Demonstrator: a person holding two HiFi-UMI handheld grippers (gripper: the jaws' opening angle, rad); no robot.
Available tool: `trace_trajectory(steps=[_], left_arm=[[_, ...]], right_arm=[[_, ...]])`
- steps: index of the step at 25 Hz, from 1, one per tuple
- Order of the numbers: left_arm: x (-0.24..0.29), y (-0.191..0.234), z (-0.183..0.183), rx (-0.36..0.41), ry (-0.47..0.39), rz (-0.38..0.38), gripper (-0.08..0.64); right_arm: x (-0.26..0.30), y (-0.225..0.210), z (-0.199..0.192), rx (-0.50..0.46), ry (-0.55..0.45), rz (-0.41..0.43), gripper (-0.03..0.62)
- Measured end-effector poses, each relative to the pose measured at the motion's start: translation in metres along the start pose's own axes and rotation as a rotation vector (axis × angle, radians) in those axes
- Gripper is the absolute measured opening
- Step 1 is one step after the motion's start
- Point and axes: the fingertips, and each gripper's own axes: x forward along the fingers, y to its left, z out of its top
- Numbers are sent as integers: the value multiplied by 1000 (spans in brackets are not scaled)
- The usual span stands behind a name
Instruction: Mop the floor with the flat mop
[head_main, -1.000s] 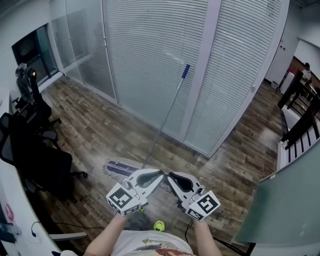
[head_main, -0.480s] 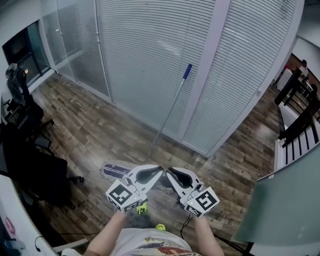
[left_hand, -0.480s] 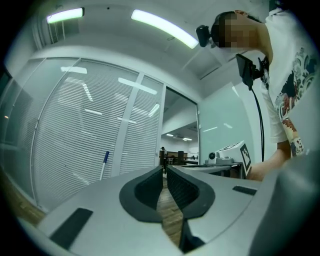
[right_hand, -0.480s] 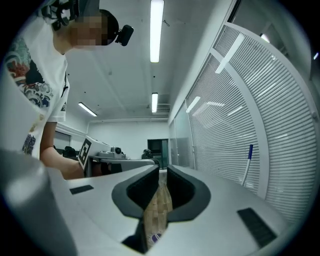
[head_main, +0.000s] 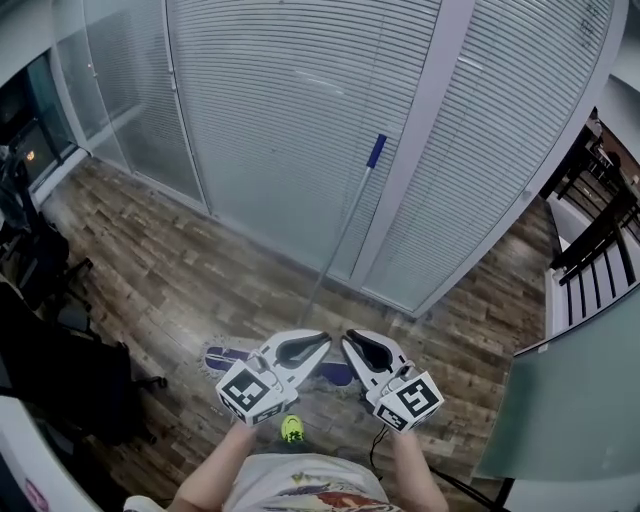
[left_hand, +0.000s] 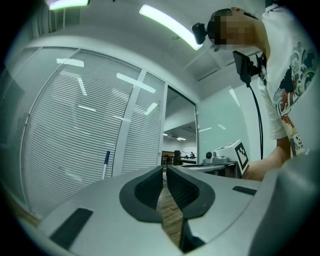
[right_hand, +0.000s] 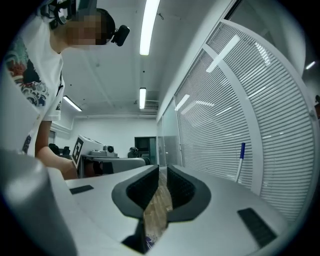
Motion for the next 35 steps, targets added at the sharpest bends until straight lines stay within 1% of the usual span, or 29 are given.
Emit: trace_trajectory(steps=[6,8,11,15,19,23,26,30,33,35], left_arm=[[-5,42,-16,-28,17,-2,32],[0,55,-19,-29,23,1,32],[18,80,-17,-9,19,0,32],[51,113,-12,38,11,6,32],[98,147,-7,84,6,15,32],[155,172,-8,125,36,1,32],[199,193,-15,135,41,-4,32],[249,232,-33,166,64,24,32],[285,272,-54,188,83,51,32],[301,300,-68,187,84,68,32]], right_arm=[[41,-16,-17,12,35,-20,43],[50,-28,-18,13,43,-24,43],[67,-57,-14,-6,44,-41,43],[85,-99,-14,-45,52,-55,43],[103,-149,-10,-49,45,-51,43],[119,-202,-8,-55,47,-47,44],[129,-249,-12,-67,61,-65,43],[145,-314,-24,-48,79,-89,44],[164,-367,-39,-31,93,-113,43],[181,-395,-51,-25,105,-117,43]])
